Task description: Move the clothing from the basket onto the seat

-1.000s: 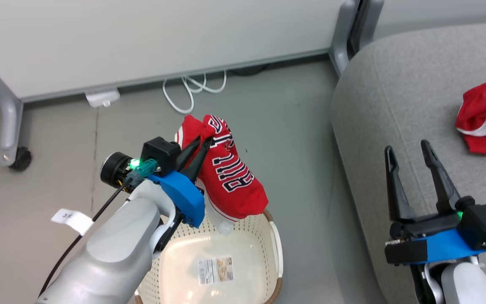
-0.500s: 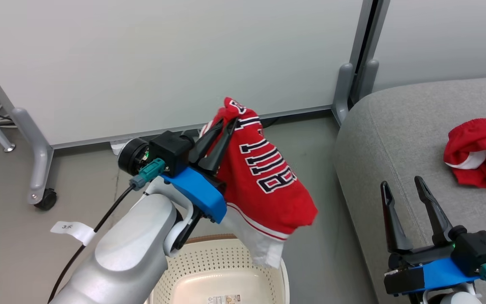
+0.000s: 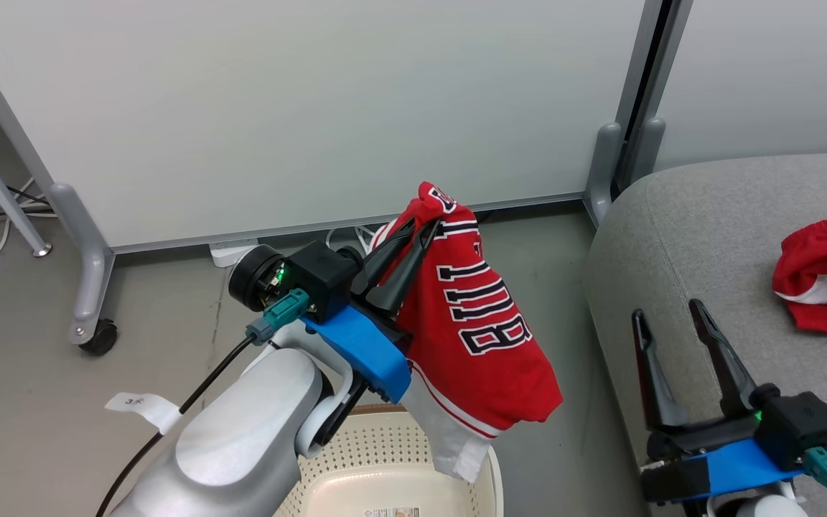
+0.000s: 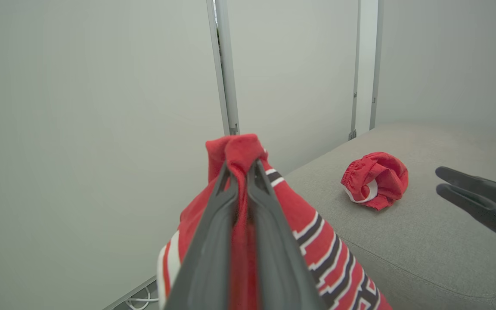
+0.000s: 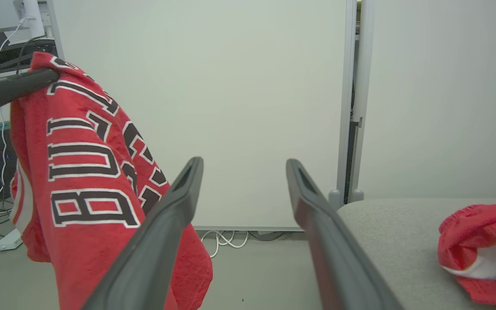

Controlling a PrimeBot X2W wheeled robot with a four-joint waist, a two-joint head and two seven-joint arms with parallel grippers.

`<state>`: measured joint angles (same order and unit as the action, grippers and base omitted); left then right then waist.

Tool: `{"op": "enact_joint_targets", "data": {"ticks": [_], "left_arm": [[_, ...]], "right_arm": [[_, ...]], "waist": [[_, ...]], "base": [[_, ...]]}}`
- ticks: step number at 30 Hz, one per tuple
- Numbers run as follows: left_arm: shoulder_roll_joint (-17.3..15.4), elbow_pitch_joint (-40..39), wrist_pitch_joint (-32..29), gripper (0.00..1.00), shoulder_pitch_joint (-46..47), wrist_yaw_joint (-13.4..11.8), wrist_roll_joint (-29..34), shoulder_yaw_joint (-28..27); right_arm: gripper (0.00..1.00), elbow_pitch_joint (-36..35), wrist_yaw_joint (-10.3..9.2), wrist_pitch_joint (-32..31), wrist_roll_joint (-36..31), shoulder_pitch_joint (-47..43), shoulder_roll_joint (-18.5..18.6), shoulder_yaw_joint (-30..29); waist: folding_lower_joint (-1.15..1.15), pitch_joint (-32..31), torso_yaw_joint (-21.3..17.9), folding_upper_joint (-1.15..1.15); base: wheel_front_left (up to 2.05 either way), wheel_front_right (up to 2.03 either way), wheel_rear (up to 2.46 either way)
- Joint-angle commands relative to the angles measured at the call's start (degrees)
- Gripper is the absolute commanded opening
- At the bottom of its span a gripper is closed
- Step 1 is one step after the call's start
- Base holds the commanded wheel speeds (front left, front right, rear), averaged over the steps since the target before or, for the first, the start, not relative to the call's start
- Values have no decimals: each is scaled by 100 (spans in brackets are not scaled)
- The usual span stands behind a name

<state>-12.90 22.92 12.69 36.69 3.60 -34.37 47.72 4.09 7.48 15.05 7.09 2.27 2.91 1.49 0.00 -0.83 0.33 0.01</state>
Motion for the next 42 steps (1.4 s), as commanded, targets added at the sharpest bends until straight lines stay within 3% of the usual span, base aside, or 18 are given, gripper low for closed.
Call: {"op": "enact_joint_targets", "data": {"ticks": [1,6,15,22,29,30,31,42], "left_arm": [[-40,-40,-3,0,-40,-15,-23,0],[-58,-102,-19,0,-49,-52,-23,23],[-16,-140,3,0,61,-38,9,82],[48,-148,20,0,154,-25,70,178],[150,-134,62,0,201,-5,87,255],[160,-130,58,0,206,1,86,266],[165,-120,64,0,211,11,84,274],[166,-24,111,0,217,26,62,308]], "right_arm": [[100,-54,3,19,-36,106,-4,66],[100,-188,2,19,-52,397,89,395],[100,270,2,19,208,1294,544,1695],[100,1320,2,19,393,1954,633,2491],[100,2357,2,19,549,2430,382,2935],[22,2460,2,19,569,2487,347,2969],[0,2529,2,19,594,2541,315,2995],[0,2638,2,19,661,2619,221,2989]], "waist": [[0,-9,12,-1],[0,-13,53,-1],[0,36,170,-1],[0,99,325,-1],[0,125,425,-1],[0,127,437,-1],[0,129,449,-1],[0,127,460,-1]], "base": [[0,0,0],[0,0,0],[0,0,0],[0,0,0],[0,0,0],[0,0,0],[0,0,0],[0,0,0]]}}
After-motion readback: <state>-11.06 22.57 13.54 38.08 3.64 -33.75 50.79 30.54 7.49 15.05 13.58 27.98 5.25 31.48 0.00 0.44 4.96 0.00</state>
